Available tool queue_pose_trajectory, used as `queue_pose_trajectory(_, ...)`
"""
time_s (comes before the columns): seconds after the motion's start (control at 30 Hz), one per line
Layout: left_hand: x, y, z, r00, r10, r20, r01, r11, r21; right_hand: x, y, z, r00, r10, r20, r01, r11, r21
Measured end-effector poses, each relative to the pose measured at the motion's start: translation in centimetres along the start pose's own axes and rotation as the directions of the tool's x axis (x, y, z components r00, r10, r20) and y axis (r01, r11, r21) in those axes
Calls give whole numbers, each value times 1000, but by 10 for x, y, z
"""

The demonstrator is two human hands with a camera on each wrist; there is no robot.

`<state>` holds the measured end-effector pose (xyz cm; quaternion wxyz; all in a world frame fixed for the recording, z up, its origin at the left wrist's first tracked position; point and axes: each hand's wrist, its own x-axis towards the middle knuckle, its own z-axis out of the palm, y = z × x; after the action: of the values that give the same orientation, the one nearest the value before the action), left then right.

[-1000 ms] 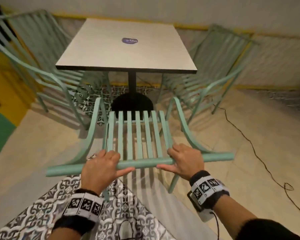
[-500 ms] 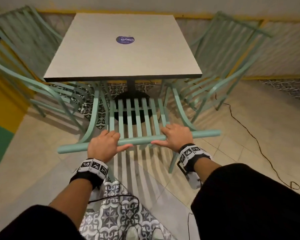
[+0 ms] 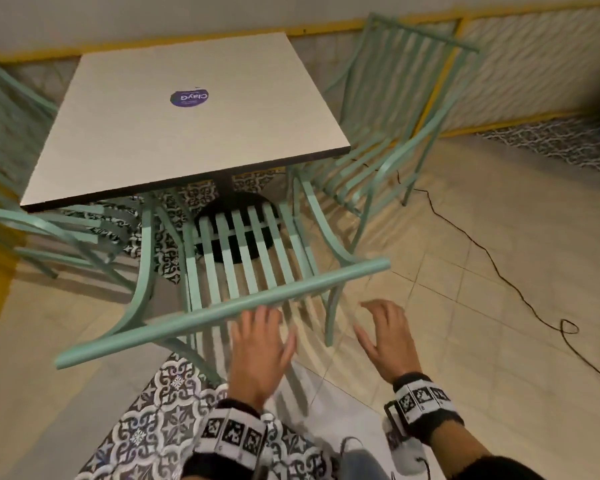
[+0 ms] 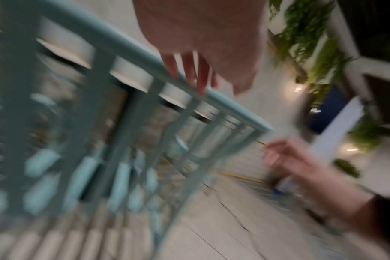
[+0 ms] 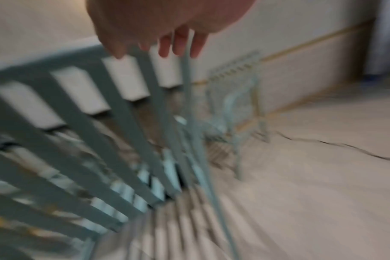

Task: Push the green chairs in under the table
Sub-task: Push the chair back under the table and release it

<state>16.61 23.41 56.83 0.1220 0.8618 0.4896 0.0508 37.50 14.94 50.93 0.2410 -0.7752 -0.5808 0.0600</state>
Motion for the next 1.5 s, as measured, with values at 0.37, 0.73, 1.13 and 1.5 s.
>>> queue_pose_trajectory(0.37,229,277,109,918,218,330,-104,938,-331,95,296,-98,868,288,405,-171,938,-301)
queue_pose_trajectory(0.73,497,376,139,987,-141,79,162,899,-408,461,417,-160,905,-31,424,165,944,-285)
queue_pose_trajectory(1.13,775,418,219,934,-339,109,355,867,-350,765,544,-127,741,-242,626,595,667,-448)
queue_pose_trajectory(1.5,875,451,286,825,-531,193,551,832,-70,843,613,-95,444,-267,856,896,155,-416)
